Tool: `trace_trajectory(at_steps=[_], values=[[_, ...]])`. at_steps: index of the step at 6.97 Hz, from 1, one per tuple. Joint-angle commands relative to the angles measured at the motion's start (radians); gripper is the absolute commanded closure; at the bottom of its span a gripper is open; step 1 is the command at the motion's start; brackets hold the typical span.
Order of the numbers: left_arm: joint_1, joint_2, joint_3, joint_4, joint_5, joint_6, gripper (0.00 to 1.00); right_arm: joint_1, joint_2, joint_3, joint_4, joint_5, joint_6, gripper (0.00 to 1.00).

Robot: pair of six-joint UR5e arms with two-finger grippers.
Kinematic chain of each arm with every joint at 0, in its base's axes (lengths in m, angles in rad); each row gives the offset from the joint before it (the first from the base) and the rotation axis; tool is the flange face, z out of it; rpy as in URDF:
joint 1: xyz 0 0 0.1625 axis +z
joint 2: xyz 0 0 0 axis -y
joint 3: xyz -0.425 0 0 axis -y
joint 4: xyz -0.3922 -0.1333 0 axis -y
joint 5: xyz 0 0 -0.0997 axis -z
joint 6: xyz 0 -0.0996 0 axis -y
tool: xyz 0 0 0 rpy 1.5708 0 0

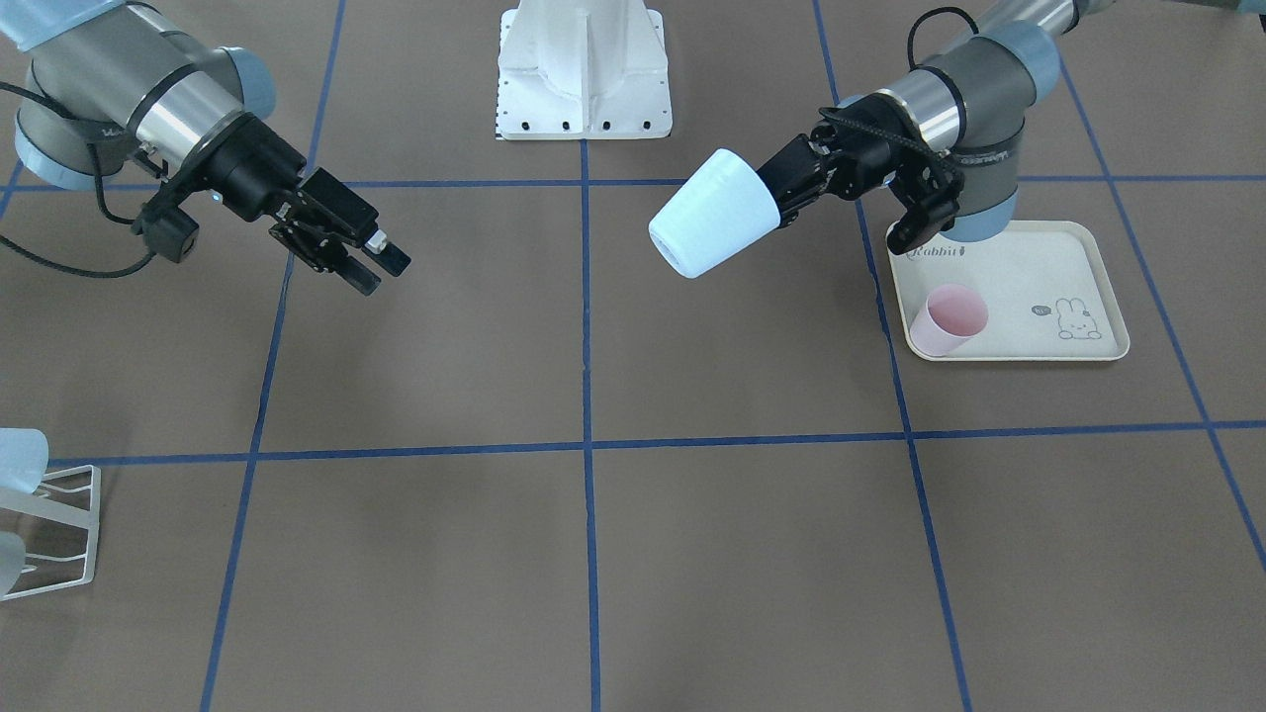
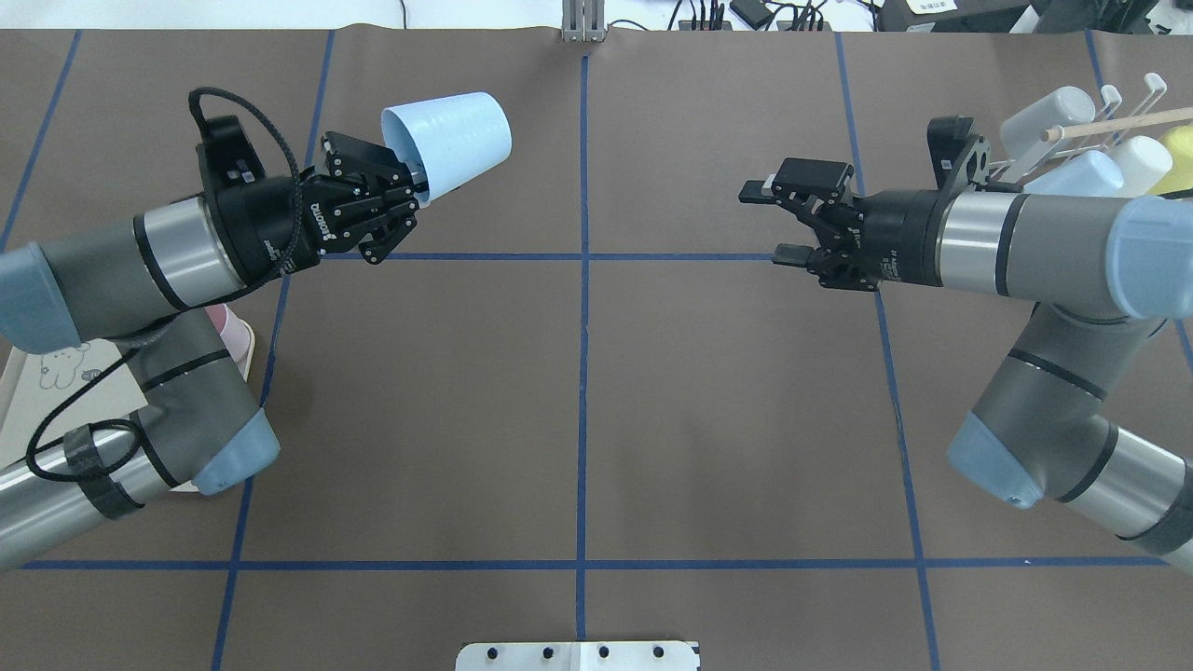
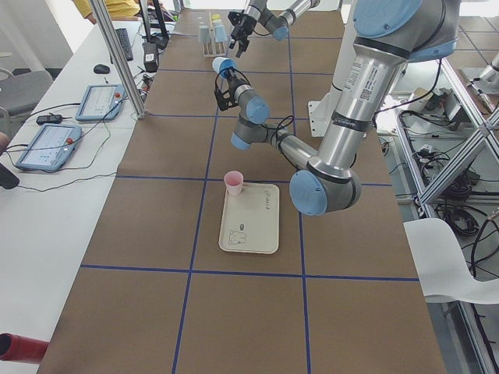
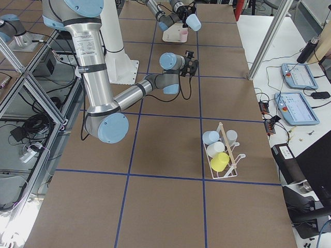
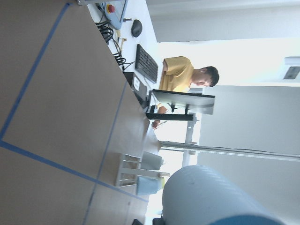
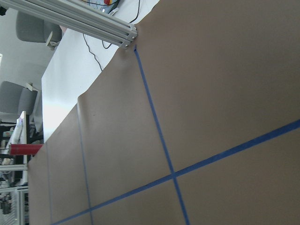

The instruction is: Transfer IKEA cup to right arm and place on rack

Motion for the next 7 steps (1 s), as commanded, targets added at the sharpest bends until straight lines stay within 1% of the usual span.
trace_trajectory(at_steps=[1, 2, 3, 4, 6, 7], values=[[0.065, -0.006, 0.022, -0.103, 0.064, -0.137, 1.00, -0.088, 0.088, 0.046, 0.042, -0.035, 0.044, 0.00], [0.081, -0.006, 0.037, -0.161, 0.064, -0.139, 1.00, -0.132, 0.154, 0.050, 0.042, -0.085, 0.076, 0.00], [0.082, -0.012, 0.063, -0.206, 0.064, -0.142, 1.00, -0.174, 0.214, 0.044, 0.032, -0.117, 0.080, 0.00], [0.093, -0.032, 0.094, -0.249, 0.064, -0.156, 1.00, -0.189, 0.240, 0.037, 0.030, -0.139, 0.080, 0.00], [0.134, -0.041, 0.096, -0.309, 0.065, -0.205, 1.00, -0.188, 0.245, 0.037, 0.038, -0.148, 0.078, 0.00], [0.147, -0.055, 0.097, -0.311, 0.065, -0.207, 1.00, -0.190, 0.245, 0.034, 0.041, -0.167, 0.080, 0.00]])
